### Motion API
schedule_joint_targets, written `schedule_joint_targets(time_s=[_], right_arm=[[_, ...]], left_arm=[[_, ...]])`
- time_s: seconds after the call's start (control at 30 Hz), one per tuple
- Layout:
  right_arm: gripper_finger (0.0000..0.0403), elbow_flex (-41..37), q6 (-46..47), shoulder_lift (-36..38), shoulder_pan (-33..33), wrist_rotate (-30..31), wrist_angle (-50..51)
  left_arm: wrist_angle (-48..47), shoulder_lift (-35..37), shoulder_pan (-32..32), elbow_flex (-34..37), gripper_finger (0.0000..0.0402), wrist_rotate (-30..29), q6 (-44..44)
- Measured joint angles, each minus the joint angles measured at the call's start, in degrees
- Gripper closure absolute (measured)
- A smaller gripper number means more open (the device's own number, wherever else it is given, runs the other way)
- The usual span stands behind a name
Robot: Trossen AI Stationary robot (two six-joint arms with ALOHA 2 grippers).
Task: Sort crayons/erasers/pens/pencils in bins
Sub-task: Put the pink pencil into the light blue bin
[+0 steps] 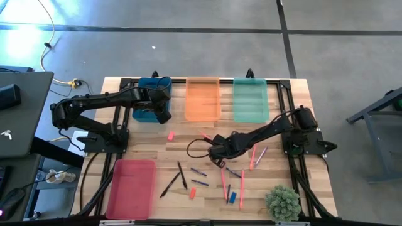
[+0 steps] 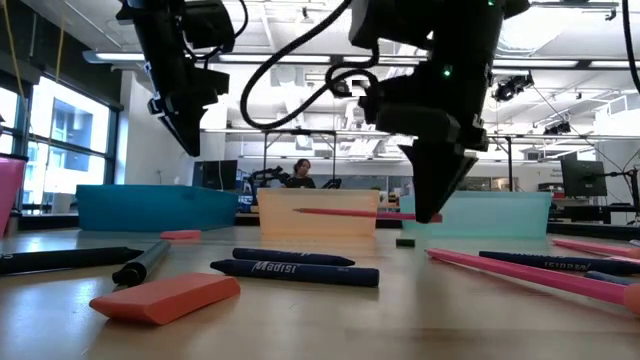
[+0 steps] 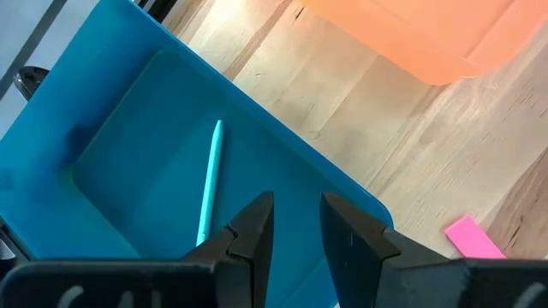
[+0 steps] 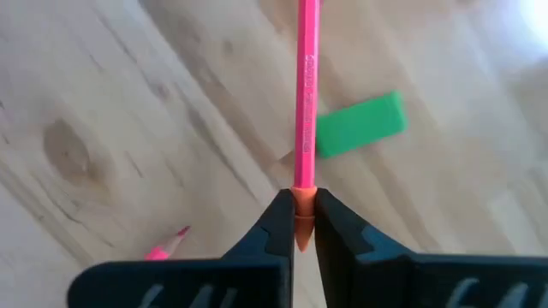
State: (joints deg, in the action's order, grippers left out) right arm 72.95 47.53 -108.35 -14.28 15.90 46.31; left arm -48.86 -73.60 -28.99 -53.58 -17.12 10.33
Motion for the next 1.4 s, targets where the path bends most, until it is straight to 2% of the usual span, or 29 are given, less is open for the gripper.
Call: schedule_joint_targets(time_s=[0.37, 0.67, 0.8, 1.07, 1.23, 1.4], right_arm=[[0.0395, 0.1, -1.5, 8.9, 0.6, 9.1, 6.1], [0.0395, 0.2, -1.4, 18.0, 2.9, 26.9, 15.7], [0.0395, -1.7, -1.6, 22.5, 5.5, 30.4, 16.8], [0.0395, -14.1, -1.6, 33.9, 14.8, 30.5, 12.3], [0.0395, -21.6, -6.0, 39.5, 22.7, 23.9, 3.2], [0.0394, -25.6, -14.0, 41.4, 29.7, 18.0, -6.2]], left_arm=[[0.0, 0.0, 0.0, 0.0, 0.0314, 0.0, 0.0], [0.1, 0.0, 0.0, 0.0, 0.0314, -0.2, 0.0], [0.1, 0.0, 0.0, 0.0, 0.0314, -0.2, 0.0], [1.1, 0.0, 0.0, 0.0, 0.0314, -0.1, 0.0], [2.6, 0.0, 0.0, 0.0, 0.0314, -0.1, 0.0], [3.3, 0.0, 0.0, 0.0, 0.0314, -0.2, 0.0]])
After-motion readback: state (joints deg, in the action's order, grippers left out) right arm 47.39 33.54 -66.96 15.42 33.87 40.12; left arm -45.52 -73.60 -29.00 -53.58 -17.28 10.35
